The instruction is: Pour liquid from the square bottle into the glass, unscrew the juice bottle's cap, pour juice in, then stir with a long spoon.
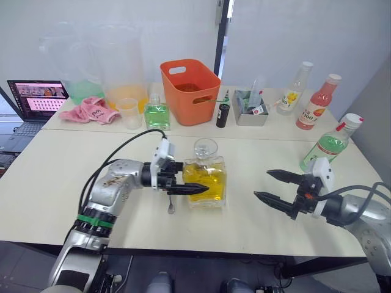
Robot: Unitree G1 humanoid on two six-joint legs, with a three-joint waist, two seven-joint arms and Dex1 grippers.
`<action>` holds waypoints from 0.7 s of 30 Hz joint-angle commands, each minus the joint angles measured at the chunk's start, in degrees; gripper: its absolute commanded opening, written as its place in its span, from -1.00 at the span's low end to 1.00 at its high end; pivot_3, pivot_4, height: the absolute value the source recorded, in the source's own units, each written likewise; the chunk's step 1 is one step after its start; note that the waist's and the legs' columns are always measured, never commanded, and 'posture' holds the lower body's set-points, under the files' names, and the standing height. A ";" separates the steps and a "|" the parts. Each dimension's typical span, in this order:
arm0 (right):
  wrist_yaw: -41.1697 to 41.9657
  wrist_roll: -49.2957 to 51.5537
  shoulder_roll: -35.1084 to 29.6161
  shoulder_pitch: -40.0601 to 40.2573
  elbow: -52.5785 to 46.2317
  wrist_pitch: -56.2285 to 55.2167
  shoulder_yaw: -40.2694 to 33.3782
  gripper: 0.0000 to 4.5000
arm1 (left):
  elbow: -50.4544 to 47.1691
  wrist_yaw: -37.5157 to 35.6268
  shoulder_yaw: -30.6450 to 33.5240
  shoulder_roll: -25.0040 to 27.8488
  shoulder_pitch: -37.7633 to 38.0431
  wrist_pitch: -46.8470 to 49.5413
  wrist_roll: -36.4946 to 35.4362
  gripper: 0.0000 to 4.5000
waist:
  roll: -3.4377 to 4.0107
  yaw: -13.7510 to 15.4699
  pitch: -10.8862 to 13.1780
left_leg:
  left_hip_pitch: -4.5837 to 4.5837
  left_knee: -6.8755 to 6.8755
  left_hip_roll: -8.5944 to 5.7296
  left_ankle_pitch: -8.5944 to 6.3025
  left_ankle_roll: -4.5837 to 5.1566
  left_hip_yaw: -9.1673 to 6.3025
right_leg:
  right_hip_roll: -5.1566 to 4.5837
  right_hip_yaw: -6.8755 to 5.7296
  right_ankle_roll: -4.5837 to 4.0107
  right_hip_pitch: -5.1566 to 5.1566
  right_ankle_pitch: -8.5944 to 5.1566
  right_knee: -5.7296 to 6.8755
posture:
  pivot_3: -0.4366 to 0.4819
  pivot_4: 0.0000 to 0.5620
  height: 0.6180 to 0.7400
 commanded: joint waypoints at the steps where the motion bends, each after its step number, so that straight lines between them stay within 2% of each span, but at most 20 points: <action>1: -0.91 1.41 -0.82 0.57 -3.05 0.48 -3.06 1.00 | -0.18 -1.85 0.40 -1.64 -1.87 -5.42 0.73 0.25 | 0.01 -0.25 0.01 | -0.01 0.00 0.00 0.00 0.00 0.00 | 0.00 0.00 0.00 -0.01 0.00 0.00 | -0.05 -0.47 0.99; 13: -3.70 2.63 -0.62 2.76 -6.30 2.42 -5.35 1.00 | 6.87 -2.31 -1.23 -4.00 0.17 -15.31 7.21 0.25 | 0.02 -0.57 0.01 | 0.01 0.03 0.00 0.00 0.00 -0.03 | 0.00 0.00 0.00 0.02 0.00 0.02 | -0.05 -0.47 0.99; 21: -4.29 2.93 -0.78 2.30 -6.52 3.00 -5.37 1.00 | 8.05 0.13 -1.85 -4.28 0.97 -14.09 9.78 0.25 | 0.09 -0.68 -0.03 | 0.35 0.03 0.00 0.02 0.05 -0.04 | 0.00 0.05 0.01 0.32 0.00 0.04 | -0.05 -0.47 0.99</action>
